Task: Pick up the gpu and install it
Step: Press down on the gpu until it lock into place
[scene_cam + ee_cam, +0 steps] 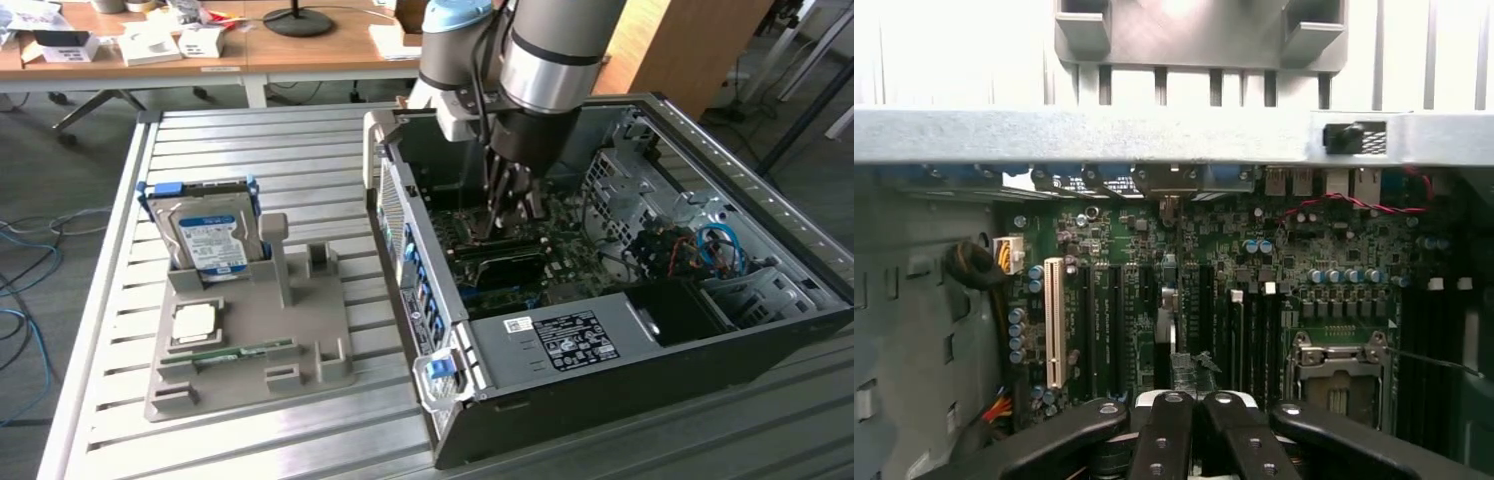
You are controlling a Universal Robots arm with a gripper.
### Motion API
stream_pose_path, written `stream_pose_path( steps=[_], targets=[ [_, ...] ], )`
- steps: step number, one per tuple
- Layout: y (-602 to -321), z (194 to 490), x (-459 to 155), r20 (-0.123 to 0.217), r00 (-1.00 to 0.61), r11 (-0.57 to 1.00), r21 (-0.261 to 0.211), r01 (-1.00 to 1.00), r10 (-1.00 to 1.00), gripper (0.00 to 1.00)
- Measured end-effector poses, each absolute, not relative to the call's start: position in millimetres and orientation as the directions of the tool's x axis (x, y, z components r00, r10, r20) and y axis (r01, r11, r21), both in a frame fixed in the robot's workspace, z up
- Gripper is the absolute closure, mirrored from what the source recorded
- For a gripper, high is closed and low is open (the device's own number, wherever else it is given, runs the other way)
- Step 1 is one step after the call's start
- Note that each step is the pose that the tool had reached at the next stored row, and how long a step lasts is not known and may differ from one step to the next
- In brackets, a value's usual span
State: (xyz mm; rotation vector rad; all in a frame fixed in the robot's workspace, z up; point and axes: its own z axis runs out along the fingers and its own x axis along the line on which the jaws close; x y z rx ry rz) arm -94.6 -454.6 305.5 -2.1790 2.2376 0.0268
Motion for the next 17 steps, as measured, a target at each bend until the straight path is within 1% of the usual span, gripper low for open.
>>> stream_pose_path(
  steps=[10,17],
  targets=[
    [-454.6,330.4,-94.0,-0.025,-0.026,0.026,0.000,-1.000,-0.999,0.89],
    [-454.6,330.9,-94.0,-0.025,-0.026,0.026,0.000,-1.000,-0.999,0.89]
  ],
)
